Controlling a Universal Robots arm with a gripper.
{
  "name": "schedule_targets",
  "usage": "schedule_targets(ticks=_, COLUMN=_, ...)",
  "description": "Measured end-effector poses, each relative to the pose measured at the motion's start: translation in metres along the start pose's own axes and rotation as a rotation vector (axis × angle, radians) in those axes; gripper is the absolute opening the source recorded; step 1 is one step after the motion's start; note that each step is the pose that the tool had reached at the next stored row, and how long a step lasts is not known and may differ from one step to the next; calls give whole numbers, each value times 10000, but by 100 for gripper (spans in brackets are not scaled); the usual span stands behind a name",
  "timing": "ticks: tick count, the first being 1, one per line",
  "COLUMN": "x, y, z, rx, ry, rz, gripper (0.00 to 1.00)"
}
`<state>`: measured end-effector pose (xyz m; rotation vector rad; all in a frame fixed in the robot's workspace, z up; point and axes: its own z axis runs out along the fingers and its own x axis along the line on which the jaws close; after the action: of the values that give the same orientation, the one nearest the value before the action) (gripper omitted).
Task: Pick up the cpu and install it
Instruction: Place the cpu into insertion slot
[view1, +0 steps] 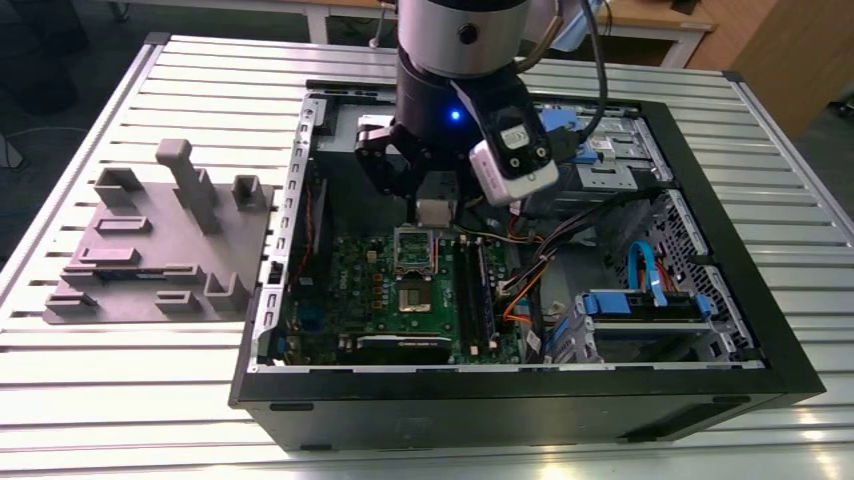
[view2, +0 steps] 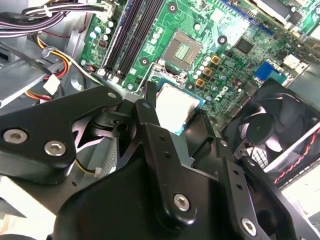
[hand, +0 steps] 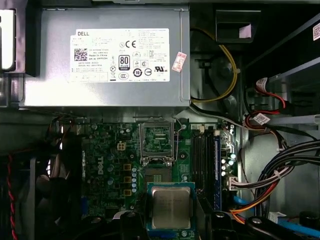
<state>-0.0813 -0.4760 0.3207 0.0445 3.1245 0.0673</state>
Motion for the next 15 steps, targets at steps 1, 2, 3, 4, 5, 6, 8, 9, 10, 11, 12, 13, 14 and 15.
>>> schedule_targets(ticks=1, x=0, y=-1, z=8, rx=-1, ry=-1, rz=15, gripper=47)
schedule_targets(ticks=2, x=0, y=-1, z=13, rx=1, ry=0, rz=25, gripper=47)
schedule_targets(ticks=3, x=0, y=-1, z=14, rx=4, ry=2, rz=25, gripper=47)
schedule_targets(ticks=4, x=0, y=-1, z=15, rx=12, ry=2, rz=26, gripper=47)
schedule_targets(ticks=5, x=0, y=-2, z=14, rx=15, ry=2, rz=26, gripper=47)
schedule_targets(ticks=6, x=0, y=-1, z=16, rx=61, ry=-1, rz=25, gripper=47)
schedule_targets(ticks=8, x=0, y=-1, z=16, rx=105, ry=-1, rz=24, gripper=47)
schedule_targets(ticks=9, x=0, y=-1, z=18, rx=105, ry=-1, rz=24, gripper=47)
schedule_targets(ticks=10, x=0, y=-1, z=22, rx=103, ry=-2, rz=24, gripper=47)
schedule_targets(ticks=11, x=0, y=-1, z=28, rx=102, ry=-2, rz=24, gripper=47)
schedule_targets(ticks=12, x=0, y=-2, z=34, rx=104, ry=-2, rz=24, gripper=47)
schedule_targets(ticks=13, x=0, y=-2, z=43, rx=104, ry=-2, rz=24, gripper=47)
schedule_targets(ticks=14, x=1, y=-3, z=52, rx=103, ry=-2, rz=24, gripper=47)
schedule_targets(ticks=15, x=1, y=-3, z=61, rx=104, ry=-1, rz=24, gripper=47)
